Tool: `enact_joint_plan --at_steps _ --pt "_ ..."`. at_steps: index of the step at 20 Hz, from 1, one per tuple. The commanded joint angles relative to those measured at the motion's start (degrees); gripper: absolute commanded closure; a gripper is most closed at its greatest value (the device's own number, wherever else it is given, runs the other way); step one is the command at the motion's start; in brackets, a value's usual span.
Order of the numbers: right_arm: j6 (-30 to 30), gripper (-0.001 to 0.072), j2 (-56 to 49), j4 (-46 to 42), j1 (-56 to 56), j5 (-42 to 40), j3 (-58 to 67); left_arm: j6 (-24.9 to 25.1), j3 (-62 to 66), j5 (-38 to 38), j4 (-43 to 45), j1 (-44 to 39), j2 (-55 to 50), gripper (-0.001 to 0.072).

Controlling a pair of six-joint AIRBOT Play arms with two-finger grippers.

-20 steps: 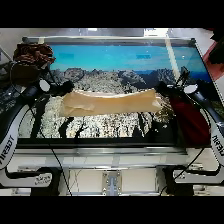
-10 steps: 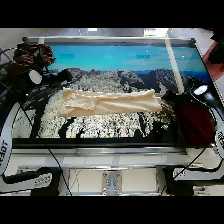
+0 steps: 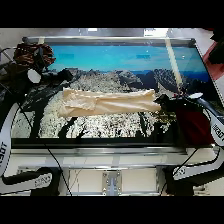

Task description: Fold the shirts.

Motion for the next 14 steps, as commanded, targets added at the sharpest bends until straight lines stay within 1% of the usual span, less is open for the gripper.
enact_joint_plan --at_steps 1,2,3,4,5,6,7,8,9,10,12,14 --pt "-6.27 0.0165 -2.51 9.09 1.29 0.07 -0.13 -0.07 0.07 -0.44 -0.13 -0.02 0.04 0.0018" --pt "-6.97 0.017 -2.51 9.53 2.51 -0.09 0.11 -0.07 0.07 -0.44 -0.13 -0.02 0.04 0.0018" --pt "-6.99 0.0212 -2.51 9.79 3.69 -0.5 0.42 -0.07 0.07 -0.44 -0.13 -0.02 0.04 0.0018" --pt "-7.02 0.0382 -2.51 9.97 4.87 -1.2 0.94 -0.07 0.04 -0.46 -0.13 -0.02 0.04 0.0019" --pt "-7.04 0.0581 -2.49 9.97 5.73 -1.29 1.86 -0.07 0.04 -0.44 -0.11 -0.02 0.04 0.0023" --pt "-6.93 0.0674 -2.45 10.08 6.08 -0.5 2.97 -0.07 0.04 -0.42 -0.09 -0.02 0.02 0.0098" --pt "-6.93 0.0675 -2.25 10.64 6.01 1.18 4.33 -0.09 0.04 -0.42 -0.15 -0.04 -0.09 0.0352" --pt "-6.6 0.0676 -1.49 10.86 5.84 2.84 5.79 -0.09 0.02 -0.31 -0.37 -0.24 -0.33 0.0646" --pt "-6.12 0.0677 -0.13 10.62 5.51 4.13 7.21 0.11 0.04 -0.22 -0.46 -0.9 -0.87 0.0699" --pt "-4.63 0.0676 1.42 9.49 5.09 5.05 8.35 0.13 0.04 -0.24 -0.98 -2.01 -1.75 0.07" --pt "-1.09 0.0677 5.57 3.67 4.66 7.85 10.49 0.5 0.04 0.22 -2.36 -6.62 -4.7 0.07" --pt "2.38 0.0677 10.49 -4.42 4.74 11.61 12.04 1.07 0.07 3.93 -2.49 -13.44 -8.59 0.0701"
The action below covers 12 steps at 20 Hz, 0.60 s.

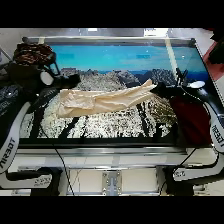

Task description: Fold the shirts.

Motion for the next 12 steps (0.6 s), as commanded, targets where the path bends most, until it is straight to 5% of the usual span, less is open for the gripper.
enact_joint_plan --at_steps 1,5,12 --pt "6.05 0.0677 7.69 -11.19 0.04 6.8 2.86 0.66 0.09 6.32 -0.76 -10.14 -6.05 0.0701" --pt "6.27 0.0678 17.35 -11.45 1.01 12.07 2.97 -1.9 7.06 7.54 -1.77 -20.81 -17.11 0.0702" --pt "7.56 0.0678 25.27 -12.39 5.92 13.35 2.97 -1.49 19.34 -2.99 -4.96 -27.61 -27.8 0.0701"
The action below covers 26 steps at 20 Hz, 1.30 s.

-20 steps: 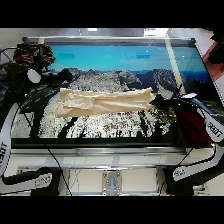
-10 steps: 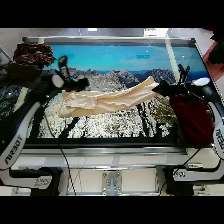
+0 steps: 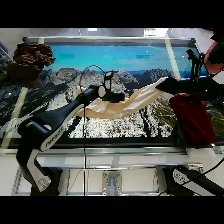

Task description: Fold the shirts.

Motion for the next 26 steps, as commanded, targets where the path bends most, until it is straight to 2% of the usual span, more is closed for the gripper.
enact_joint_plan --at_steps 1,4,7,12,17,20,22,24,25,26 --pt "0.7 0.0678 2.49 -0.57 2.08 -0.17 0.07 -0.07 3.02 -6.1 -0.87 -2.43 -3.32 0.07" --pt "0.72 0.0678 2.49 -0.63 4.59 -3.72 0.33 2.23 3.04 -9.66 -0.26 -1.22 -2.4 0.0699" --pt "2.43 0.0679 2.49 -1.29 7.76 -5.57 2.73 3.02 4.39 -9.18 0.52 3.13 3.23 0.0699" --pt "8.46 0.068 0.09 -6.6 17.16 -9.35 6.84 3.26 6.75 -9.84 14.64 15.5 19.32 0.0699" --pt "11.26 0.0681 -11.93 -4.42 32.85 -24.17 6.93 3.34 6.75 -14.19 22.18 25.73 30.23 0.0699" --pt "11.17 0.068 -20.7 0.87 41.48 -34.97 9.05 3.34 6.69 -18.12 28.81 28.52 31.5 0.0699" --pt "10.99 0.068 -24.96 2.32 45.31 -41.29 12.61 3.32 6.23 -19.04 29.88 29.92 31.5 0.0699" --pt "10.97 0.0678 -27.54 2.32 47.23 -43.85 16.26 3.3 5.42 -18.58 29.92 30.67 31.5 0.0699" --pt "11.04 0.0638 -28.24 2.56 47.58 -44.15 17.42 3.32 5.01 -18.56 29.94 30.71 31.5 0.0699" --pt "11.06 0.0422 -28.46 2.51 47.54 -44.46 17.88 3.3 4.63 -18.45 29.9 30.69 31.5 0.0698"
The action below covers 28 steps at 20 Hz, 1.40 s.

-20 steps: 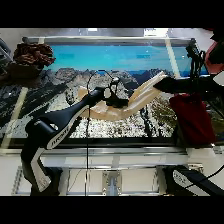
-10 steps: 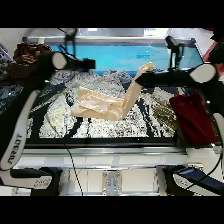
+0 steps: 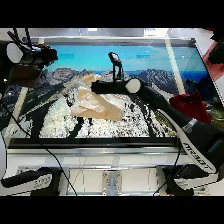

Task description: Fold the shirts.

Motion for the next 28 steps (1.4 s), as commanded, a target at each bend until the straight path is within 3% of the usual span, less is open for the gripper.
enact_joint_plan --at_steps 1,3,6,10,12,16,19,22,28 --pt "0.13 0.0213 -3.13 0.9 2.12 -4.81 3.08 0.0 -1.27 -0.44 1.68 1.03 0.39 0.0698" --pt "0.13 0.0206 -2.97 -0.76 0.15 -0.83 3.08 0.02 -1.97 -0.39 1.73 1.03 0.39 0.0699" --pt "4.33 0.0207 -2.54 -6.29 -6.64 13.38 3.08 0.0 -2.54 -0.48 1.7 1.03 0.39 0.0699" --pt "15.8 0.0205 -2.45 -29.22 -16.24 34.25 2.71 -0.02 -2.54 -0.46 1.6 1.03 0.39 0.0699" --pt "16.37 0.0178 -2.47 -31.87 -19.34 36.94 0.81 -0.28 -2.54 -0.46 1.46 1.01 0.39 0.0699" --pt "16.11 0.0091 -3.65 -18.34 -23.98 29.7 -7.61 -0.48 -2.54 -0.46 1.46 1.01 0.39 0.0699" --pt "8.33 0.009 -5.38 -3.19 -24.26 21.38 -13.25 -0.46 -2.54 -0.44 1.53 1.01 0.39 0.0698" --pt "2.47 0.0089 -8.74 7.37 -23.02 19.34 -14.21 -0.44 -2.54 -0.39 1.53 1.01 0.39 0.0699" --pt "-3.43 0.009 -12.33 19.32 -18.08 12.37 -14.19 -0.37 -2.54 -0.31 1.73 1.01 0.39 0.0698"
